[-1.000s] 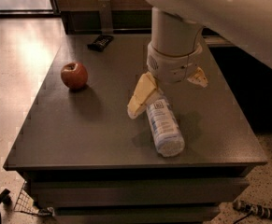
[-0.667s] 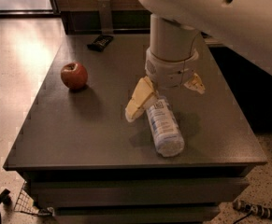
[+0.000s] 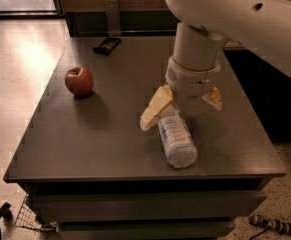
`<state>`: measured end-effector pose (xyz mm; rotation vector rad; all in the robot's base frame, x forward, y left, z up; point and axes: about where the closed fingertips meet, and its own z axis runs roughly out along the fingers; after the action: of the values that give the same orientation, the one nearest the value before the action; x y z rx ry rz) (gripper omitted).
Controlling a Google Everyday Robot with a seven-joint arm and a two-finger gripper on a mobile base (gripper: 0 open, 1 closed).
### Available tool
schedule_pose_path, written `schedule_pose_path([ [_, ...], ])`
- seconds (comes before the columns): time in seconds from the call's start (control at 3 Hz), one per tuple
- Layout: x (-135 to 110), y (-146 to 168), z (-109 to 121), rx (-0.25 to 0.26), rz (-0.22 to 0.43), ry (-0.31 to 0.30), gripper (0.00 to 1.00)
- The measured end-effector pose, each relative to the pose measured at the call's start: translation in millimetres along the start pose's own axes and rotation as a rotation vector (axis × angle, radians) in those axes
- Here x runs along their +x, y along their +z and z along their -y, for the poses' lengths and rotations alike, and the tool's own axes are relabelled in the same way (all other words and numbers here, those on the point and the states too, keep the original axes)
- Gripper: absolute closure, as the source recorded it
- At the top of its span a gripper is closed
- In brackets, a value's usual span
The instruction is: Place blue plastic bottle upright
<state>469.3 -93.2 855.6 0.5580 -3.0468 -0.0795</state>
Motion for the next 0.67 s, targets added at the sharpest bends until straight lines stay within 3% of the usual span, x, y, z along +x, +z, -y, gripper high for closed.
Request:
schedule_pose_path([
  [0.33, 0.3, 9.6, 0.1, -0.078, 0.043, 0.063, 0.00],
  [0.67, 0.5, 16.8, -2.9, -0.119, 0.081, 0.097, 0.00],
])
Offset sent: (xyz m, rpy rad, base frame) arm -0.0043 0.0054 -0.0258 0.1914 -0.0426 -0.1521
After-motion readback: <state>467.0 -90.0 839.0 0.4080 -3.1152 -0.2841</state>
